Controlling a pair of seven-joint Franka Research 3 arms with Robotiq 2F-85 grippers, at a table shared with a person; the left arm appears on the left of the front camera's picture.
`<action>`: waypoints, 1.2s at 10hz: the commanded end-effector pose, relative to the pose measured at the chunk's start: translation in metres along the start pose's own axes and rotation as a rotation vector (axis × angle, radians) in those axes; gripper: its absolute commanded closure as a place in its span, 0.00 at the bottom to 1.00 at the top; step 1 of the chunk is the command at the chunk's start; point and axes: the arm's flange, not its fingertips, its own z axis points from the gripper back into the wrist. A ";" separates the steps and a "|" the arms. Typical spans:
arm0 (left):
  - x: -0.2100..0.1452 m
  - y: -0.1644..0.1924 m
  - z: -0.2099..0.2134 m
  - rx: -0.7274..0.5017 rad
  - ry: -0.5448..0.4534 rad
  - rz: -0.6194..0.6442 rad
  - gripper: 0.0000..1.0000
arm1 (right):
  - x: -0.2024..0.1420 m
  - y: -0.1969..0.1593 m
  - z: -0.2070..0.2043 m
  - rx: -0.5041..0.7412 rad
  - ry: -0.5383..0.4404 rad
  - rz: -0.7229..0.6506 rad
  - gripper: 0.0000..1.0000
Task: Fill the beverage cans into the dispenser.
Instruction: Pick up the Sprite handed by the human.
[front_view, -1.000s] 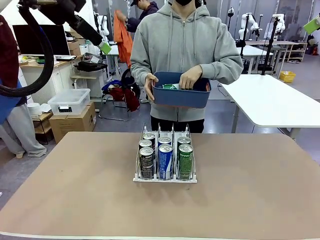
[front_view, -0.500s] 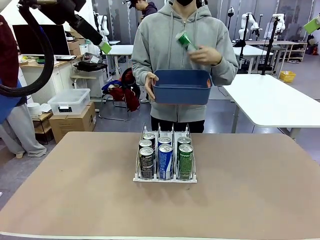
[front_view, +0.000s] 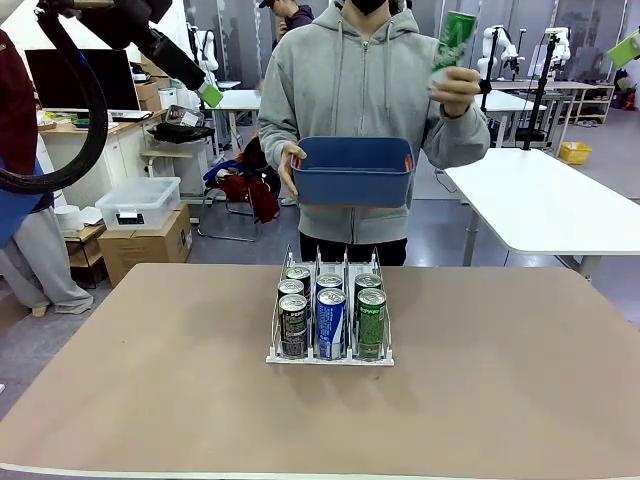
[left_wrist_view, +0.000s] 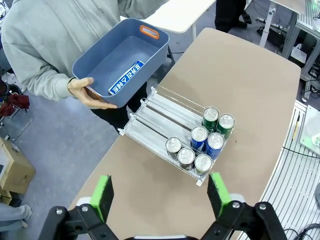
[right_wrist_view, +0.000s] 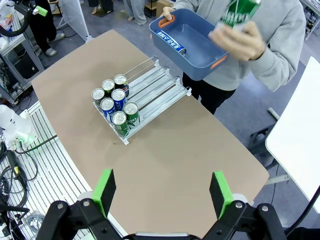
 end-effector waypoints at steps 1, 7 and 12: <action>0.000 0.002 -0.001 0.007 -0.007 -0.004 0.00 | 0.000 0.001 0.000 0.001 0.000 0.002 0.00; 0.000 0.002 -0.001 0.007 -0.007 -0.004 0.00 | 0.000 0.001 0.000 0.001 0.000 0.002 0.00; 0.000 0.002 -0.001 0.007 -0.007 -0.004 0.00 | 0.000 0.001 0.000 0.001 0.000 0.002 0.00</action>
